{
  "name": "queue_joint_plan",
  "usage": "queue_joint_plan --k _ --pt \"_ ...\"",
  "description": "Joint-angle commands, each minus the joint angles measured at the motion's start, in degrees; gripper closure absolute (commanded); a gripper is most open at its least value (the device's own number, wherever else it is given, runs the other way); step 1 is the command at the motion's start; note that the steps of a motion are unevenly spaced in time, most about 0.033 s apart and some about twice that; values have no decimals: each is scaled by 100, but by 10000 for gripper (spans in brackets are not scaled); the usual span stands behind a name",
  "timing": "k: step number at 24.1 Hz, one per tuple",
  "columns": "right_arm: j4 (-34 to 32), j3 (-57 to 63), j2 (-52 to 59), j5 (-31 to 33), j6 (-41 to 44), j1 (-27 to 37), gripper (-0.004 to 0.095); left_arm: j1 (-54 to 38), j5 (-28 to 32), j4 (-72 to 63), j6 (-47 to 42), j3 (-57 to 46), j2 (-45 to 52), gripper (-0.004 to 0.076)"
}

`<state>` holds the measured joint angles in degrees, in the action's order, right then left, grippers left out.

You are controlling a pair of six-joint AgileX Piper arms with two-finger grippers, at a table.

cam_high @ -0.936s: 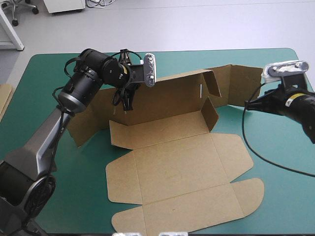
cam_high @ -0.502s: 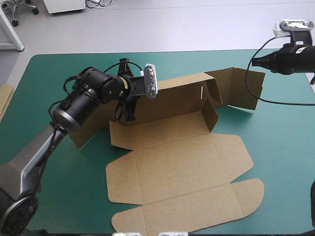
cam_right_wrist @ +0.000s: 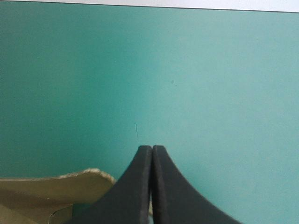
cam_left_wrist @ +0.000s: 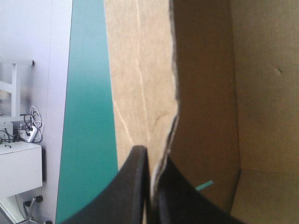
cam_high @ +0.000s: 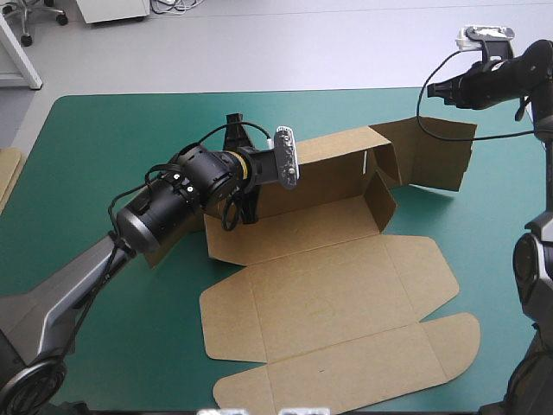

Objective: Fold the box

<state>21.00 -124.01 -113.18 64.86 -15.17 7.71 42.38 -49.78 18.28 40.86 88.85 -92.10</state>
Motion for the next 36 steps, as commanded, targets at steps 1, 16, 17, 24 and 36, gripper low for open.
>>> queue_joint_plan --k 1,16,17,24,36 --pt "290 -531 -69 -290 -189 148 928 126 4 -390 -474 44 113 734" --pt "1912 -644 -823 167 -966 499 928 800 883 1090 -1332 -956 144 734" --pt "1898 -644 -823 269 -984 499 928 800 883 1119 -1345 -969 144 734" --pt "1740 -543 -626 644 -934 499 927 800 1072 1351 -1345 -969 144 734" --pt "1877 1005 380 644 -1382 499 927 800 1094 1324 -1405 -969 144 734"
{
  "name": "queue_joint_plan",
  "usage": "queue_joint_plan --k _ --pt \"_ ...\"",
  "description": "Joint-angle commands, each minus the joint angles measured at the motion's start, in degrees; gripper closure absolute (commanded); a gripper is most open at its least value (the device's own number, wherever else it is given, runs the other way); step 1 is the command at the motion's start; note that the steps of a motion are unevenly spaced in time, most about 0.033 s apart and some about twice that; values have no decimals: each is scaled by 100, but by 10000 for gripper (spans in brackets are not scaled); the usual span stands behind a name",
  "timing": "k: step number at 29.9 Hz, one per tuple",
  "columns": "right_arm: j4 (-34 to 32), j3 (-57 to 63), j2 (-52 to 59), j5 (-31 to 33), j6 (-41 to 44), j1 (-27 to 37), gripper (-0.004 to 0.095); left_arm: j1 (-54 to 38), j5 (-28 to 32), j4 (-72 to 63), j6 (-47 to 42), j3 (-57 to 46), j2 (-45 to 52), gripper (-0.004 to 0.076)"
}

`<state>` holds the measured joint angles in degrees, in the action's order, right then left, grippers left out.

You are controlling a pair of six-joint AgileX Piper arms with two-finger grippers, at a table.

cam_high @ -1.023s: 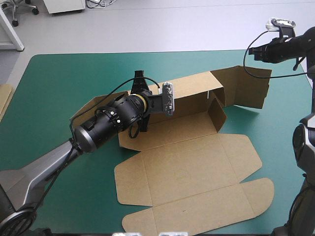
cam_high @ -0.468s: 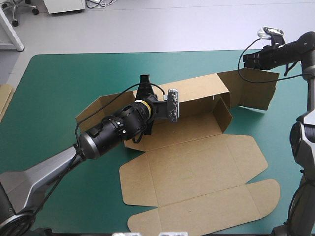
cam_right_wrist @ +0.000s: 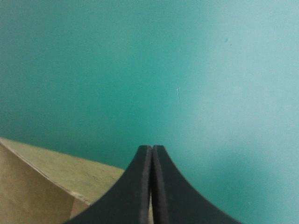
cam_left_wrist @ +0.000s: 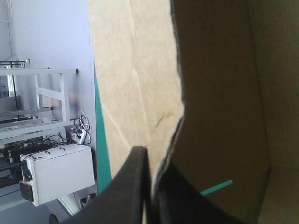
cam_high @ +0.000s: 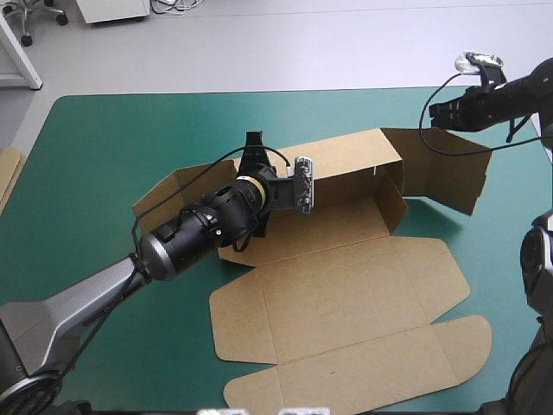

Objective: Fold the box

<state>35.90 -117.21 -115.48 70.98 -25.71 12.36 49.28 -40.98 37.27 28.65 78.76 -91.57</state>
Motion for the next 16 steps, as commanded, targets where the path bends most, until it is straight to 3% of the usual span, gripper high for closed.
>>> queue_joint_plan --k 1,4,12,16 --pt "473 452 692 32 -423 34 927 110 213 -575 -185 39 92 734" --pt "757 748 949 32 -644 34 927 110 239 -590 -185 39 92 734" --pt "718 1517 1524 15 -886 34 927 110 307 -650 -252 39 81 734" --pt "863 2303 1916 -387 -1304 34 927 110 353 -659 -290 39 81 734"
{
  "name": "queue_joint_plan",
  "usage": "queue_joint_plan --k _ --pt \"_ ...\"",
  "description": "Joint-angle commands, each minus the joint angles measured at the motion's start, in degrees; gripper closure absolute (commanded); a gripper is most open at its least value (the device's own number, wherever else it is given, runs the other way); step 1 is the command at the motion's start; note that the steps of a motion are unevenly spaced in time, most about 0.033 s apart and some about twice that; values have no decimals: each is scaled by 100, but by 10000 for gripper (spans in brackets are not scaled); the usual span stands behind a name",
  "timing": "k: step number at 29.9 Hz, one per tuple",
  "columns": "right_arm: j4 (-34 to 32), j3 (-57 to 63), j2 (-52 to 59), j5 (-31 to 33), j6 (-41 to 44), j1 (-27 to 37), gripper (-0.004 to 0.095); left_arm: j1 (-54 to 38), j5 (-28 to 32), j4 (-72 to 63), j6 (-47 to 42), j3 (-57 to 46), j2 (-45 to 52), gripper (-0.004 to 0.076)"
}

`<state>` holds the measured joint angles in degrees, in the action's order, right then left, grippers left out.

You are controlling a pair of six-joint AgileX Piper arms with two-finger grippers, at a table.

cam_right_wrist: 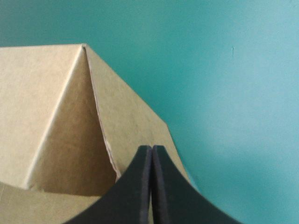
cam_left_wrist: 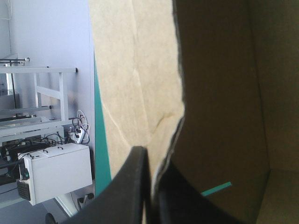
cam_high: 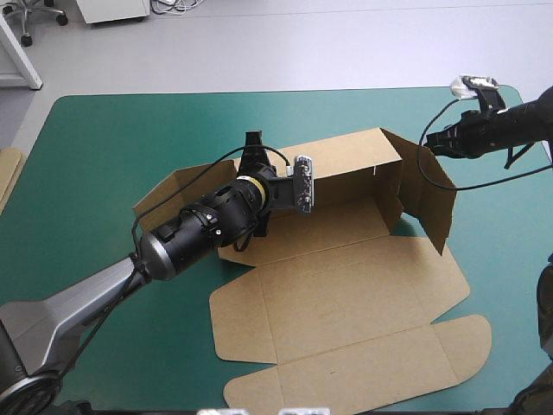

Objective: Fold the box

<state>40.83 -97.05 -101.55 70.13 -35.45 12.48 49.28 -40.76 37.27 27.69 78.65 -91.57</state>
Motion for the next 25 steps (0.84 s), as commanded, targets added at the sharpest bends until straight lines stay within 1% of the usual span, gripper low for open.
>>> queue_joint_plan --k 1,4,6,9,13,16,18,22,23,25 --pt "408 473 617 -408 -426 22 927 110 345 -659 -193 50 81 734" --pt "518 980 852 -734 -753 22 927 110 495 -673 -177 39 81 734" --pt "727 1262 961 -878 -1072 22 927 110 604 -673 -128 39 81 734" --pt "1060 1705 1125 -1030 -1626 22 927 110 604 -677 -128 39 81 734" --pt "1699 2433 1445 -1403 -2615 22 927 110 557 -677 -128 39 81 734" --pt "2056 2946 1658 -1656 -3291 30 927 110 532 -756 -128 39 81 734" --pt "2254 3194 1750 -1761 -3654 30 927 110 520 -810 -128 39 81 734" --pt "2974 3747 1949 -1866 -4752 30 927 110 518 -820 -128 39 70 734" --pt "3080 3825 1975 -1900 -4899 30 927 110 518 -820 -128 39 70 734" --pt "3077 3952 1975 -2046 -4987 30 925 110 518 -820 -128 39 19 734"
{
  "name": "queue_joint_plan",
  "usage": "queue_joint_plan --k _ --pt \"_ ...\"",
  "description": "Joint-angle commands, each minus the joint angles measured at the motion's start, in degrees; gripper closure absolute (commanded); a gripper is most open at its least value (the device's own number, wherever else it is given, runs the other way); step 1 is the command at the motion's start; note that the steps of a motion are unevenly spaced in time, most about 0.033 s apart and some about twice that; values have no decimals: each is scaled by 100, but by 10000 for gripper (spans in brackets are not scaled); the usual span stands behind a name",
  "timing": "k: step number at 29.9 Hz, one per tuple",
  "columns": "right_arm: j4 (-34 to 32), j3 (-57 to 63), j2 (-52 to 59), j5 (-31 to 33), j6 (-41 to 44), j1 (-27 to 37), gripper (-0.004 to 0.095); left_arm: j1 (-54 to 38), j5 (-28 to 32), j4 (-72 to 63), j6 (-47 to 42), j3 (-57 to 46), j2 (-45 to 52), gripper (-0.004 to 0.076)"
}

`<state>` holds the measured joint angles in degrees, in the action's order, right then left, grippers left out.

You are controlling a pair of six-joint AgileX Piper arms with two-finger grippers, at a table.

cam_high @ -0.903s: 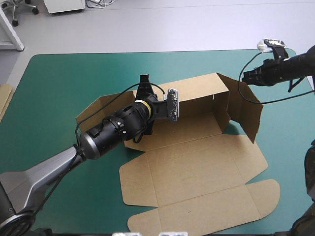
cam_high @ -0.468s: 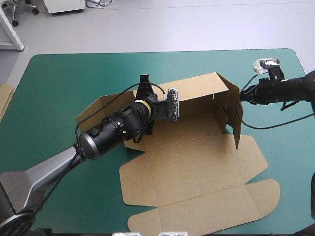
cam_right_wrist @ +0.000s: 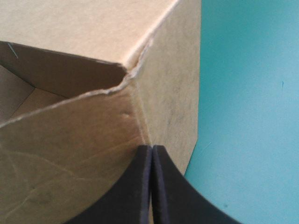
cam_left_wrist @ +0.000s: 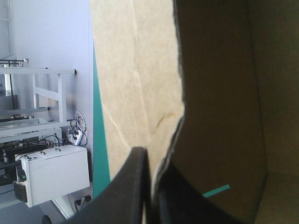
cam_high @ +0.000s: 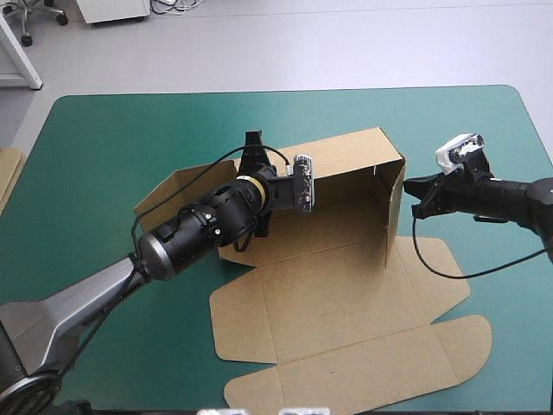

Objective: Fold the box

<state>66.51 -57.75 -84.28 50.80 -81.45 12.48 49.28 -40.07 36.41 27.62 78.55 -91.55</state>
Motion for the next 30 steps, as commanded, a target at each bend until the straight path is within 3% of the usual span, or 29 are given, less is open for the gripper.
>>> queue_joint_plan --k 1,5,12,16,20,30 --pt "484 76 248 -162 -497 30 919 110 423 -736 -121 49 5 734" --pt "564 233 248 -43 -1114 30 809 110 424 -736 -121 49 -91 734" --pt "691 243 248 -25 -1346 9 486 110 462 -736 -121 49 -112 734" --pt "745 243 237 -146 -1461 9 371 110 465 -806 -121 49 -112 734" --pt "1144 272 122 80 -1767 6 328 110 501 -819 -121 49 -112 734" --pt "1307 272 -271 432 -1918 -51 329 110 553 -780 -121 49 -112 734"
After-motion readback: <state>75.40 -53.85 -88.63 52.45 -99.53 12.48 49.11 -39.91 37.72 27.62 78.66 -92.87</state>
